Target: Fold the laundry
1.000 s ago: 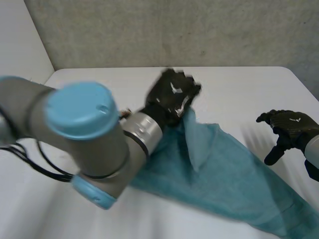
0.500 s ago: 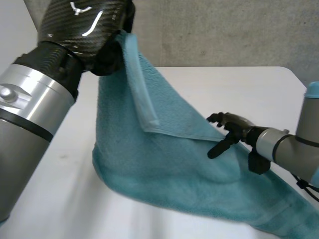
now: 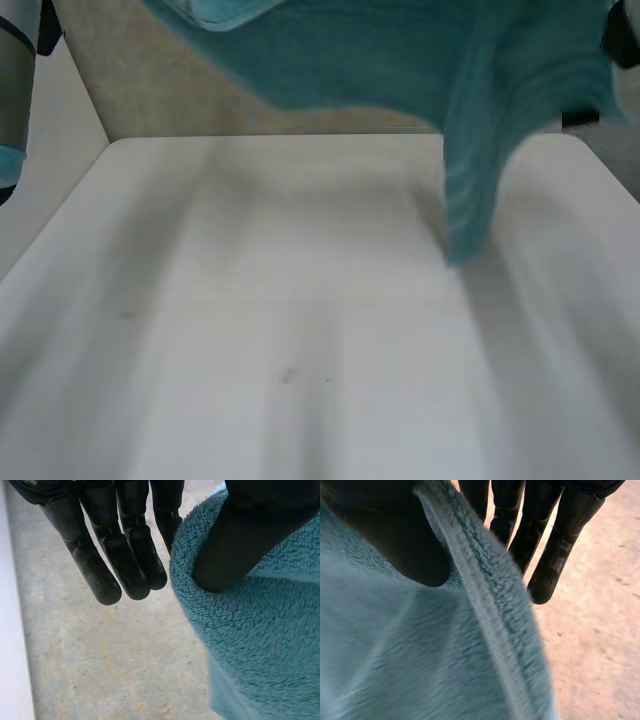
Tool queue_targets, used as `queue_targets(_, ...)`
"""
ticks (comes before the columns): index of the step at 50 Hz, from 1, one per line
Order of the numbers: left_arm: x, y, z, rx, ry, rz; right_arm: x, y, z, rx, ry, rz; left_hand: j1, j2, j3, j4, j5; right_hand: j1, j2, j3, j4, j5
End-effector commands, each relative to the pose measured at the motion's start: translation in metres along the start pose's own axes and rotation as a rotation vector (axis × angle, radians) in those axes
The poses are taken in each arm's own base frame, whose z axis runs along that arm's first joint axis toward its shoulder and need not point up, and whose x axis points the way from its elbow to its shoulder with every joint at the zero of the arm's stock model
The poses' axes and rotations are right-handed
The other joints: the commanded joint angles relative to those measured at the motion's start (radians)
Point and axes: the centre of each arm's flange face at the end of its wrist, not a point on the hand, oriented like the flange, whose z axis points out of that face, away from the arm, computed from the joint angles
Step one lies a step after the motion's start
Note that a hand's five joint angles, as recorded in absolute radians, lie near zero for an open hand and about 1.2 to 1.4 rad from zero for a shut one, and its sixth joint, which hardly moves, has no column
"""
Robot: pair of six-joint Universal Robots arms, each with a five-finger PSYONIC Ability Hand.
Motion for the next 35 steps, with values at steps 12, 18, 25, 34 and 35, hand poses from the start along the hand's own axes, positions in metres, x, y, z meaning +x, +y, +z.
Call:
queue_targets(12, -0.017, 0.214, -0.136, -0.733, -0.083, -0.122, -0.102, 0.213, -0.121, -0.692, -0.284, -0.148, 0.308, 0.195, 0.205, 0.201, 0.252, 0.410, 0.220, 0.218, 0.208, 0.269)
queue_targets(18, -0.033, 0.225, -0.157, -0.867, -0.123, -0.102, -0.109, 0.220, -0.124, -0.710, -0.272, -0.151, 0.005, -0.108, -0.098, -0.102, -0.052, 0.370, 0.181, 0.178, 0.169, 0.229)
queue_targets(25, -0.028, 0.182, -0.154, -0.837, -0.073, -0.027, -0.108, 0.195, -0.109, -0.626, -0.255, -0.142, -0.607, -0.721, -0.710, -0.714, -0.664, 0.373, 0.183, 0.181, 0.171, 0.232)
queue_targets(34, 0.004, 0.120, -0.181, -0.745, 0.166, 0.141, -0.111, 0.183, -0.099, -0.586, -0.232, -0.150, -0.763, -0.876, -0.866, -0.870, -0.819, 0.367, 0.177, 0.175, 0.165, 0.226)
queue_targets(35, 0.008, 0.116, -0.186, -0.742, 0.193, 0.147, -0.112, 0.183, -0.099, -0.588, -0.228, -0.152, -0.763, -0.876, -0.866, -0.870, -0.820, 0.367, 0.177, 0.175, 0.165, 0.226)
